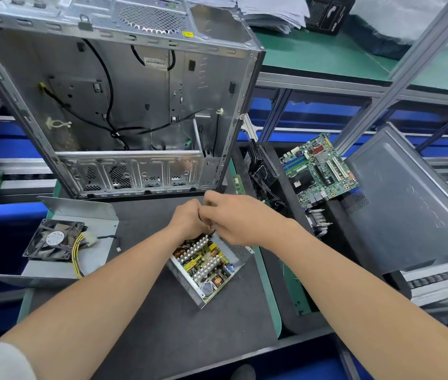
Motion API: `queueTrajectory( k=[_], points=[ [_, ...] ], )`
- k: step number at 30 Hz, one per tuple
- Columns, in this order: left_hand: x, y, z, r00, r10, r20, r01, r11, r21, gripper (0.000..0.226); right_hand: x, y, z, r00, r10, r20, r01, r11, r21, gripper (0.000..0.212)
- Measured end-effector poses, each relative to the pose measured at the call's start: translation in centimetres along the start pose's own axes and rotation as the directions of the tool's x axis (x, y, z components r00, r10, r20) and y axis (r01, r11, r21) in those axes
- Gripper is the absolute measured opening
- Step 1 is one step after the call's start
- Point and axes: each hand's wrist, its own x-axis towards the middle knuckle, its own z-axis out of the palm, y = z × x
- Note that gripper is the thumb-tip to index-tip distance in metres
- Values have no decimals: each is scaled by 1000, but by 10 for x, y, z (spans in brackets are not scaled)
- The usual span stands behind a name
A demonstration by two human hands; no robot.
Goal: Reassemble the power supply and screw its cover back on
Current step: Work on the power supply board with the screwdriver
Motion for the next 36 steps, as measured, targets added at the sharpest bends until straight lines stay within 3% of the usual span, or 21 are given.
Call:
queueTrajectory(
  k=[5,9,13,18,20,23,26,28,32,36],
  points=[
    [-1,0,-1,998,-59,11,60,993,-106,37,-4,-2,3,996,13,92,-16,999,43,20],
    [-2,0,-1,998,-61,20,62,992,-110,43,-3,-2,8,993,104,53,-110,986,122,18],
    [-2,1,-1,998,-57,15,58,993,-103,44,6,-1,11,964,266,-30,-256,950,179,12],
    [0,-1,2,998,-62,9,62,991,-116,44,16,-10,23,866,492,-85,-474,864,169,17],
    [0,-4,2,999,-48,0,48,993,-109,40,15,-12,19,874,483,-57,-465,864,193,19],
    [1,-5,2,1000,0,-15,-1,998,-61,32,9,-8,5,957,290,18,-287,934,212,14],
    [0,-2,-1,1000,23,-8,-23,1000,20,42,5,-2,-3,994,63,88,-67,997,43,17],
    [1,-3,-2,1000,12,-22,-12,1000,17,45,6,2,-2,995,14,103,-12,1000,-21,21],
    [1,-8,-3,998,-21,-65,15,996,-91,43,8,4,9,998,57,18,-57,998,-4,20],
    [1,-9,3,996,-29,-86,19,994,-111,42,16,3,18,961,271,-52,-268,962,50,29]
  ],
)
